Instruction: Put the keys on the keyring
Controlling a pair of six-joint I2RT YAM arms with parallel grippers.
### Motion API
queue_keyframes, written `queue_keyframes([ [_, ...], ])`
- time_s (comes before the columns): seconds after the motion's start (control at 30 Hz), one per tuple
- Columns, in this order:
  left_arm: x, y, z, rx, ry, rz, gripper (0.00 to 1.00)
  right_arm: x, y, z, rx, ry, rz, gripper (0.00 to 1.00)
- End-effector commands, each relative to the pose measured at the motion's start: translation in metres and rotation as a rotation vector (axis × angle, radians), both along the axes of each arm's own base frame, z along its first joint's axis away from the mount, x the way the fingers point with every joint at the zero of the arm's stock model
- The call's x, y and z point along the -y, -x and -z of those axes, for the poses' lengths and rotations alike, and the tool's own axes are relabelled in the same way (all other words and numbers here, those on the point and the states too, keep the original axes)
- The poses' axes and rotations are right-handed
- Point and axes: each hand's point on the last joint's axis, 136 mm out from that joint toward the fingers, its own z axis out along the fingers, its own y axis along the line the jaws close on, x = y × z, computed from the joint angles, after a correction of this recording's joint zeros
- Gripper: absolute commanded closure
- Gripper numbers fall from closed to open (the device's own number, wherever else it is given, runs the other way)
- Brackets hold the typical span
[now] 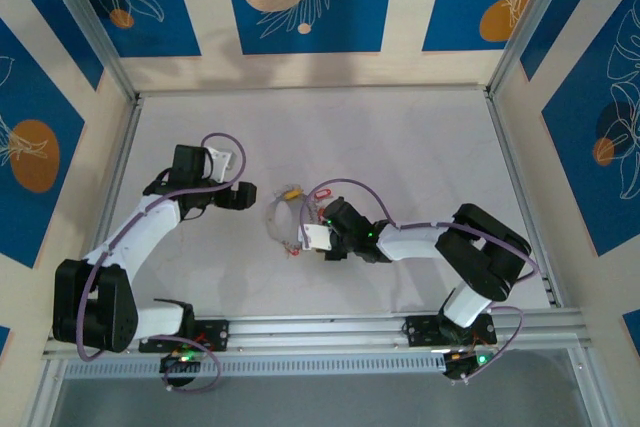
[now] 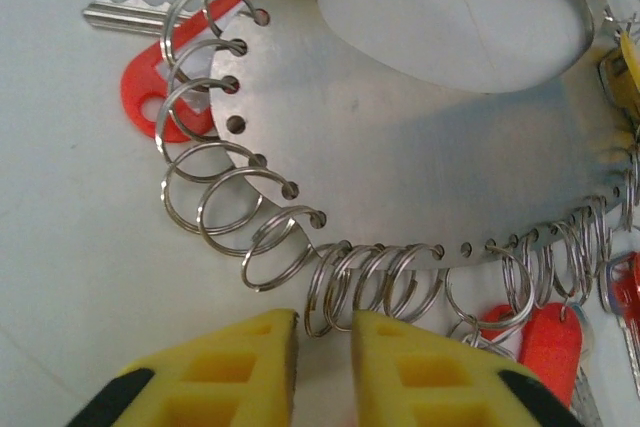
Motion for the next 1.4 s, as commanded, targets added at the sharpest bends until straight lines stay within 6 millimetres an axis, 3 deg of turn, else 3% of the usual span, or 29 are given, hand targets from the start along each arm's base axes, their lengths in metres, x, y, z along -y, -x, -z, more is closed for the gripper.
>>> queue_keyframes([
  [0.0,0.004,0.003,-0.003,0.001,-0.008,0.029,0.00,-0.002,-0.008,-0.003,0.034,-0.020,0.017,0.79],
  [0.2,0.006,0.004,-0.002,-0.002,-0.012,0.035,0.00,-0.002,-0.012,-0.012,0.068,-0.059,0.046,0.82],
  [0.43,0.007,0.005,-0.002,-0.003,-0.016,0.048,0.00,-0.002,-0.003,-0.006,0.066,-0.036,0.005,0.87],
  [0.77,0.010,0.007,-0.004,0.001,-0.013,0.067,0.00,-0.001,0.003,0.000,0.081,-0.018,-0.023,0.84],
  [1.37,0.015,0.008,-0.005,0.003,0.008,0.072,0.00,-0.007,-0.009,0.002,0.134,-0.012,-0.004,0.81],
])
